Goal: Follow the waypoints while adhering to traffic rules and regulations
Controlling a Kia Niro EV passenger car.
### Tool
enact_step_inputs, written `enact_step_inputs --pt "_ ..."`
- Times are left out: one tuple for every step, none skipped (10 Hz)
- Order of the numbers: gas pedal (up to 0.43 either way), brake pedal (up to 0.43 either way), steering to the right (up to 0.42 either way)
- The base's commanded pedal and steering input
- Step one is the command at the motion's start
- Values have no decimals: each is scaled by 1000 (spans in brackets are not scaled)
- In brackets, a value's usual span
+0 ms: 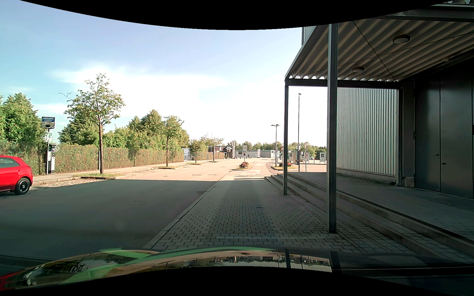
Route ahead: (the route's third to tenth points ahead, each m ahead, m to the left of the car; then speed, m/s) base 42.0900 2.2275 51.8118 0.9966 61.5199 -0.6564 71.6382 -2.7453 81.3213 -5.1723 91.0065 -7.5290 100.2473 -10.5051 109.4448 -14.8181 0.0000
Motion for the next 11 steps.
enact_step_inputs --pt "0 232 -67" --pt "0 232 -68" --pt "0 232 -67" --pt "0 232 -67" --pt "0 232 -68" --pt "0 232 -67" --pt "0 232 -68" --pt "0 232 -67" --pt "0 232 -68" --pt "0 232 -68" --pt "0 232 -68"
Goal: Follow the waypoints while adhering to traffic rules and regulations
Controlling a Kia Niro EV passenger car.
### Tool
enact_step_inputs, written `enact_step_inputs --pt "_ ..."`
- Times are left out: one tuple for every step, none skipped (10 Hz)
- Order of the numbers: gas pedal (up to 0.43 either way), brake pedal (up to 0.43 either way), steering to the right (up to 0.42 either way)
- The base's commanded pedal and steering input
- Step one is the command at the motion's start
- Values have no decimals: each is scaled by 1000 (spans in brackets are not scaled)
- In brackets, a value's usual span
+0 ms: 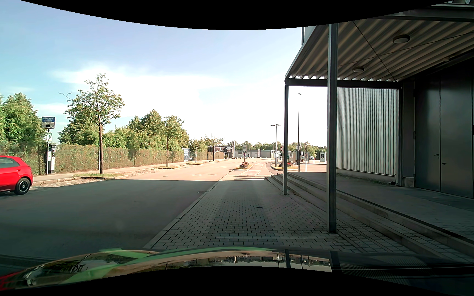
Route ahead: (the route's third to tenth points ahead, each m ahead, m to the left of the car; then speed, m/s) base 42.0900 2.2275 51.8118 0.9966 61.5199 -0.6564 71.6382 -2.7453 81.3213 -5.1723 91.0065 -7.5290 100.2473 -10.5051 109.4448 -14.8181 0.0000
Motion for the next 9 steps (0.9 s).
enact_step_inputs --pt "0 232 -67" --pt "0 232 -67" --pt "0 232 -67" --pt "0 232 -68" --pt "0 232 -68" --pt "0 232 -68" --pt "0 232 -68" --pt "0 232 -68" --pt "0 232 -68"
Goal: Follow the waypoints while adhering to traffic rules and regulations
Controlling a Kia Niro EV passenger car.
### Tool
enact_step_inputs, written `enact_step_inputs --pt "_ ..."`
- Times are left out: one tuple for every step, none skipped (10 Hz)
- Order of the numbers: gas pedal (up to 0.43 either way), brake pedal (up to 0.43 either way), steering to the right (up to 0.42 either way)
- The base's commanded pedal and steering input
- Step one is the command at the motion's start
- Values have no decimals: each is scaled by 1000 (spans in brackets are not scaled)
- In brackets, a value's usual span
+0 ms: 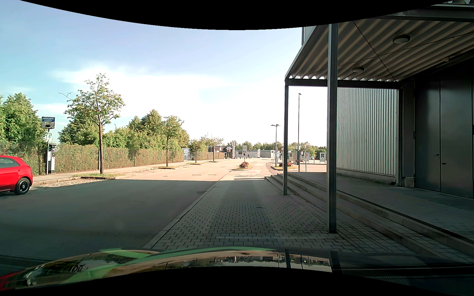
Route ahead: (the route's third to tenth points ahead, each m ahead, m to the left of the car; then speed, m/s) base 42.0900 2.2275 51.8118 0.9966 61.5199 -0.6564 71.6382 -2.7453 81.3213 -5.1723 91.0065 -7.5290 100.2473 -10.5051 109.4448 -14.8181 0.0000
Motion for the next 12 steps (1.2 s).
enact_step_inputs --pt "0 232 -67" --pt "0 232 -68" --pt "0 232 -68" --pt "0 232 -67" --pt "0 232 -67" --pt "0 232 -68" --pt "0 232 -67" --pt "0 232 -68" --pt "0 232 -68" --pt "0 232 -67" --pt "0 232 -67" --pt "0 232 -67"
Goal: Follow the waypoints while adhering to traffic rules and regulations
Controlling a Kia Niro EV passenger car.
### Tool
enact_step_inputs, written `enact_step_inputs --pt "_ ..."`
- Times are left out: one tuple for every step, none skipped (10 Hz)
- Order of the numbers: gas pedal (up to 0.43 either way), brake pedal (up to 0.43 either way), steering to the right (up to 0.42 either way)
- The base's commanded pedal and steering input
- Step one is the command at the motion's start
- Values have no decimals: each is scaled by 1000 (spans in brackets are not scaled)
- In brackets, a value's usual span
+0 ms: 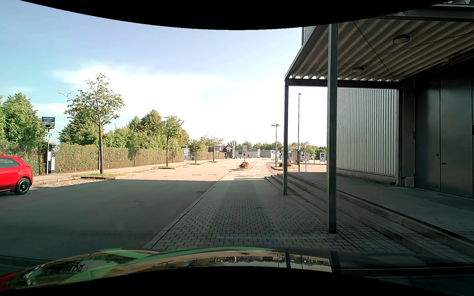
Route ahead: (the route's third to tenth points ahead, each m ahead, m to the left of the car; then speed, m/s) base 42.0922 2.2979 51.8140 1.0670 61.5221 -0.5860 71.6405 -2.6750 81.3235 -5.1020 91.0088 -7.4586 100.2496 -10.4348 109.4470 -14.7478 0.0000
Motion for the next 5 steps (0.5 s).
enact_step_inputs --pt "0 232 -68" --pt "0 232 -68" --pt "0 232 -67" --pt "0 232 -68" --pt "0 232 -68"
